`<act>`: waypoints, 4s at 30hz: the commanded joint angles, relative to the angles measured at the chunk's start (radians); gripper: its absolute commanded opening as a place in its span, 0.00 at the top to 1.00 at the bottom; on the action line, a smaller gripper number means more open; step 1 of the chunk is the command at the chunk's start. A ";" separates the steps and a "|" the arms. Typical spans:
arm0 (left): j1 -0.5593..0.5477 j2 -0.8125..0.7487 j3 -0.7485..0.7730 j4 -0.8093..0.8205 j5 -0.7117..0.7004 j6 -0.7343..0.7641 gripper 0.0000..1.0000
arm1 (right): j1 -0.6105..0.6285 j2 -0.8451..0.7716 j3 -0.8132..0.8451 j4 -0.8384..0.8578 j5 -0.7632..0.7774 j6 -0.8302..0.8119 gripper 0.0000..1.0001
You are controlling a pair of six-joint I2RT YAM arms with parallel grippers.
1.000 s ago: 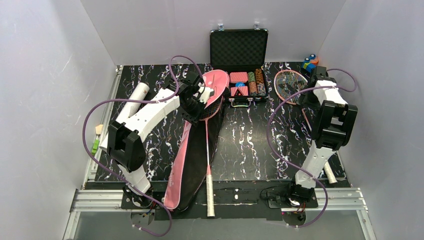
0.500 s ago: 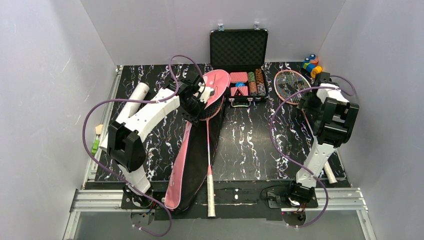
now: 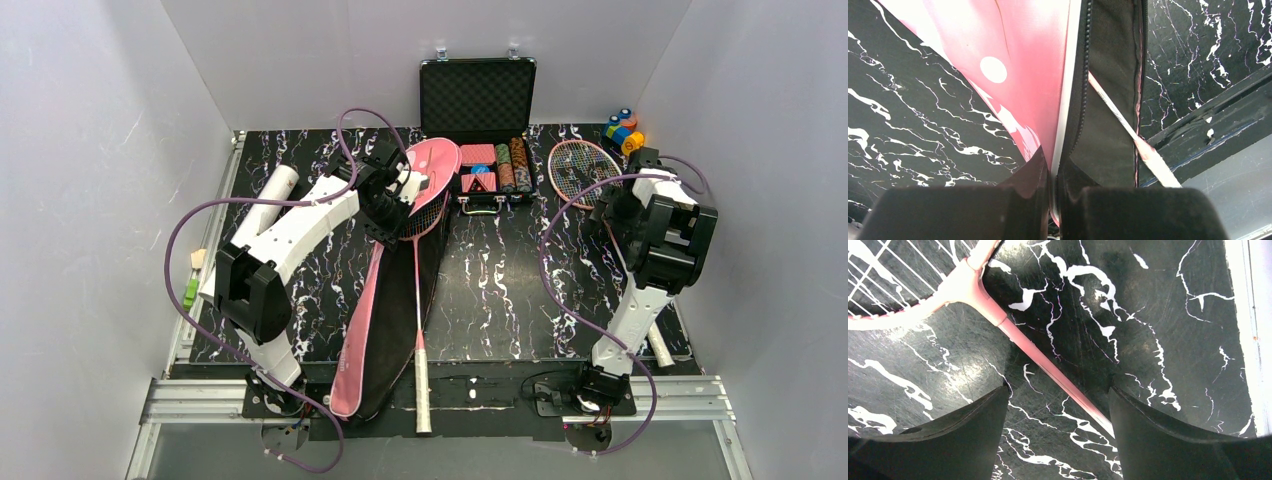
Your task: Pack up the badminton gear
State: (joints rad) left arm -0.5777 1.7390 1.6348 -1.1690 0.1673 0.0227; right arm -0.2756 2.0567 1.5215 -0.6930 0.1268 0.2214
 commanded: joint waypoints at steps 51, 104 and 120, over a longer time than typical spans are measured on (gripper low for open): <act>0.004 -0.096 -0.035 0.032 -0.037 0.013 1.00 | 0.303 -0.182 -0.154 -0.115 -0.001 0.087 0.99; 0.009 -0.046 -0.031 0.080 -0.081 0.029 1.00 | 1.832 -0.900 -0.071 -0.903 0.427 0.978 0.99; 0.009 -0.037 -0.019 0.049 -0.114 0.034 1.00 | 1.977 -0.583 -0.066 -0.901 0.531 0.853 0.99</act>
State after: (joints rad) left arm -0.5732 1.7264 1.5772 -1.1236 0.0742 0.0452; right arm 1.6958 1.4647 1.4509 -1.5425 0.5694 1.1255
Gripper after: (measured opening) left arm 0.037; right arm 0.119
